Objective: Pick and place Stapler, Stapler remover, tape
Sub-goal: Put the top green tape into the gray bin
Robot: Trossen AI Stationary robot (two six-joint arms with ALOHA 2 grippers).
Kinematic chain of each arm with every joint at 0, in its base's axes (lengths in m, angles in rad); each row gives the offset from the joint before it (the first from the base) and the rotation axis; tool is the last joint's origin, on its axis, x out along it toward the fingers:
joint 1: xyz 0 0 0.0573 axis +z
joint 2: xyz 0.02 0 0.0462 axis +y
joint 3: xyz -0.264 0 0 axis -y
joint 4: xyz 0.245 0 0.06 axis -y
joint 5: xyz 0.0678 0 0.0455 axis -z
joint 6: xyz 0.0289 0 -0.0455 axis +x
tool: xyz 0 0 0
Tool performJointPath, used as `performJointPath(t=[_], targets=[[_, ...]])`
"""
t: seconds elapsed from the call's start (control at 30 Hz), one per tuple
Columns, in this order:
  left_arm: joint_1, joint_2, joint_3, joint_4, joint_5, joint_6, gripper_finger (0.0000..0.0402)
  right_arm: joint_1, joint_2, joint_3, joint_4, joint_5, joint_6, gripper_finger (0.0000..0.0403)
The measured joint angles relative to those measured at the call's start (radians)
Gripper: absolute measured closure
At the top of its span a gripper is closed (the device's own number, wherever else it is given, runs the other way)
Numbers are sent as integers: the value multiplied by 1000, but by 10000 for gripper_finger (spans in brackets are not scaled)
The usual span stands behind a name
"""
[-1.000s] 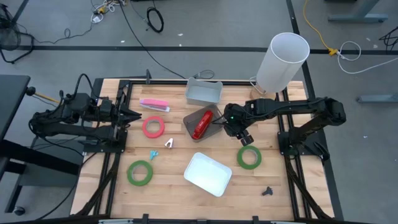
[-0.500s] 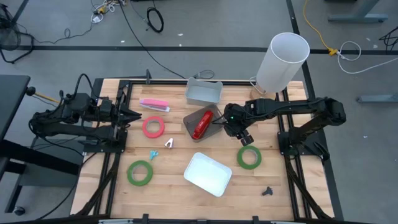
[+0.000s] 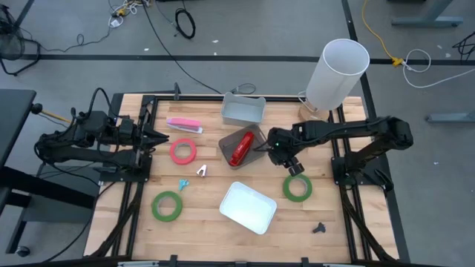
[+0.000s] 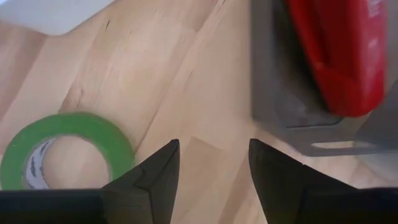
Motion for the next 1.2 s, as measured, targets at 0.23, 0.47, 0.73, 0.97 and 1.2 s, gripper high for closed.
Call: performJointPath(t=[0.23,0.47,0.73,0.97,1.2], targets=[[0,0,0,0,0,0,367,80,0,-62,-46,0,64,175],[0,0,0,0,0,0,367,131,0,-112,-56,-8,63,135],[0,0,0,0,0,0,367,169,0,-178,-21,27,41,116],[0,0,0,0,0,0,367,189,0,-247,73,27,101,114],[0,0,0,0,0,0,367,195,0,-323,153,48,125,114]])
